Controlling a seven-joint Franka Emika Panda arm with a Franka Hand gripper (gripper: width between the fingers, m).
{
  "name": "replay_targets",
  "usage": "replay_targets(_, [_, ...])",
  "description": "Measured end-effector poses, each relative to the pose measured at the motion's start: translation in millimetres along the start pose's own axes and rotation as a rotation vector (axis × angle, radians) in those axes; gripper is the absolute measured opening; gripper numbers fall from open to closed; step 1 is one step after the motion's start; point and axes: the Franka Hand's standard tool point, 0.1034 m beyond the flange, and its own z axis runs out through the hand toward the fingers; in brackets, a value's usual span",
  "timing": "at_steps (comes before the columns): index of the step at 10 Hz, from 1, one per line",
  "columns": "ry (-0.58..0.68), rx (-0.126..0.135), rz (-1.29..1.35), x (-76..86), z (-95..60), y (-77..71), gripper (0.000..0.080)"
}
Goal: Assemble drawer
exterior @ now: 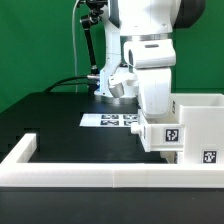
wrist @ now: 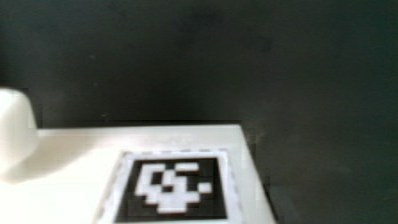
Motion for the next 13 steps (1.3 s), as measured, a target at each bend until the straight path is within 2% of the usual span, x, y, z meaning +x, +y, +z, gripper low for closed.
replay_targets(1, [0.0,0.001,0.0,-0.2,0.3,-0.4,0.0116])
replay_targets(2, [0.0,0.006,0.001,-0.7,0.7,-1.5,0.0252])
replay_targets(3, [-0.001,0.008,0.002,-0.9,0.4,-2.0,0.0252])
replay_targets(4, [-0.001,0.002,0.003,1.7,-3.1,-0.4,0.0457])
replay_targets(5, [-0.002,-0.006,-0.002,4.7,-8.5,0.8,0.0579])
replay_targets(6, [-0.003,-0.014,0.0,7.0,-14.3,1.5,0.0579])
replay_targets(7, [-0.009,-0.022,0.0,7.2,-22.7,1.8,0.0637])
replay_targets(8, [-0.018,-0.027,0.003,3.5,-35.7,3.1,0.0646])
replay_targets(11, [-0.043,-0.021,0.002,-26.4,-68.4,7.8,0.0648])
replay_targets(12, [-0.043,-0.024,0.011,-33.2,-69.9,10.1,0.0648])
replay_targets(13, [-0.039,-0.019,0.006,-32.0,-67.6,9.0,0.0648])
